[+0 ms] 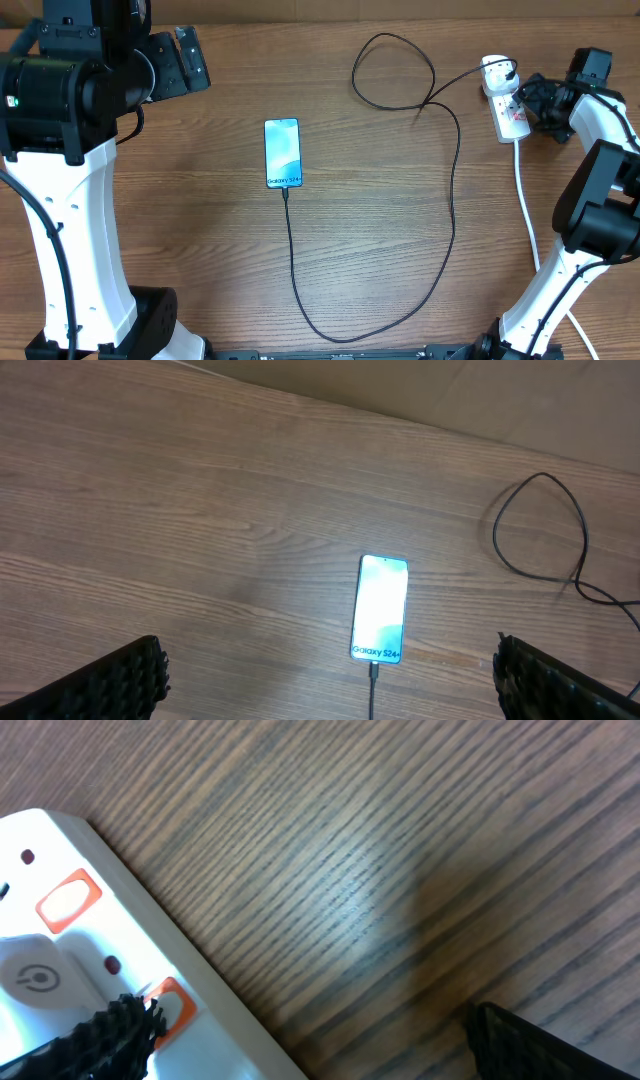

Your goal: Plug charger to phone and switch on socket

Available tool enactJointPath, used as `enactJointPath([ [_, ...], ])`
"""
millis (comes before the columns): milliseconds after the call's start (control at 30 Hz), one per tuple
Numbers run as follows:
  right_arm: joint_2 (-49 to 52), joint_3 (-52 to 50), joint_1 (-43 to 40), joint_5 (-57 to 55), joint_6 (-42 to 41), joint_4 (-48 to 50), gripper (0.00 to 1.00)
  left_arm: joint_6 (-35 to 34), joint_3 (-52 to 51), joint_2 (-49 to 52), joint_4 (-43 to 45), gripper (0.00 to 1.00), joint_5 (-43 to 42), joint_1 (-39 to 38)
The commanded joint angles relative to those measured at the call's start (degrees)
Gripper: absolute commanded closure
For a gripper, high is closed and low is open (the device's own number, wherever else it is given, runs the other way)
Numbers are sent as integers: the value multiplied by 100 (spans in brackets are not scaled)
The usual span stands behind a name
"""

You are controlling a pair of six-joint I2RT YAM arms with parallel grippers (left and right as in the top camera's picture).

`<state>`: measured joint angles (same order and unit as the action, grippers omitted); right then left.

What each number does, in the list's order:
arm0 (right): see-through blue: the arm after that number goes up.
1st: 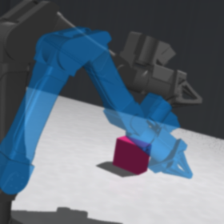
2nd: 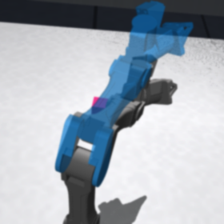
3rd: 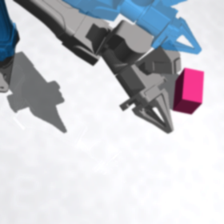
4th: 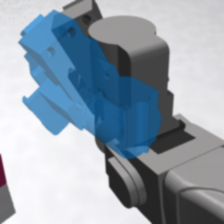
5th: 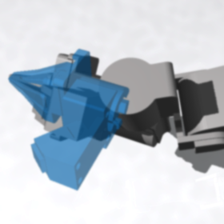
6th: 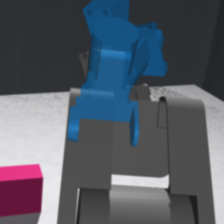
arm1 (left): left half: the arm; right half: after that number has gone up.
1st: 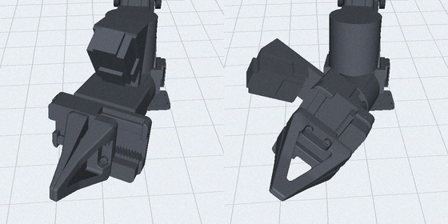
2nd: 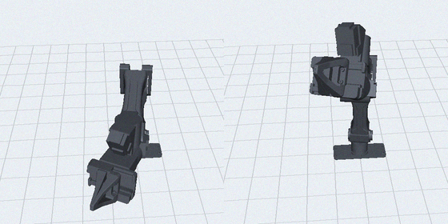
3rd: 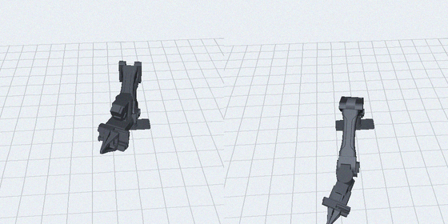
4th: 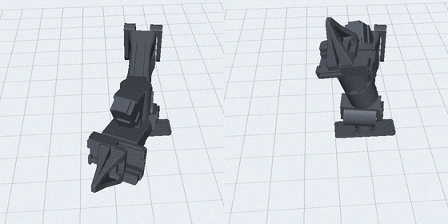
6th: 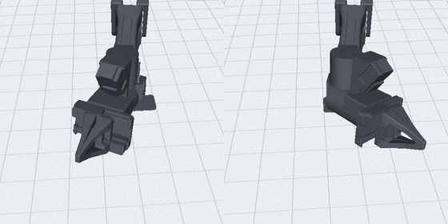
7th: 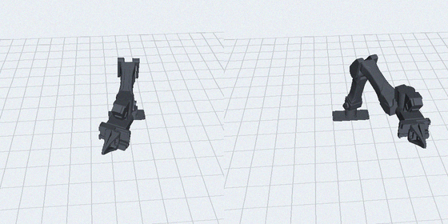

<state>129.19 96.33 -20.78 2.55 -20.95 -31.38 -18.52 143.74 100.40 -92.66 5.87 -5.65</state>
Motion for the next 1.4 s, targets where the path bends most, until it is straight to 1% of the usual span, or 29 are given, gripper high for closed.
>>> enactJointPath([
  [0, -92, 166, 46, -50, 42, 94, 0, -83, 68, -31, -9, 0, 50, 4],
  [1167, 83, 140, 52, 57, 44, -66, 0, -83, 68, -31, -9, 0, 50, 4],
  [1367, 83, 140, 50, -138, 42, -15, 0, -81, 68, -31, -9, 0, 50, 4],
])
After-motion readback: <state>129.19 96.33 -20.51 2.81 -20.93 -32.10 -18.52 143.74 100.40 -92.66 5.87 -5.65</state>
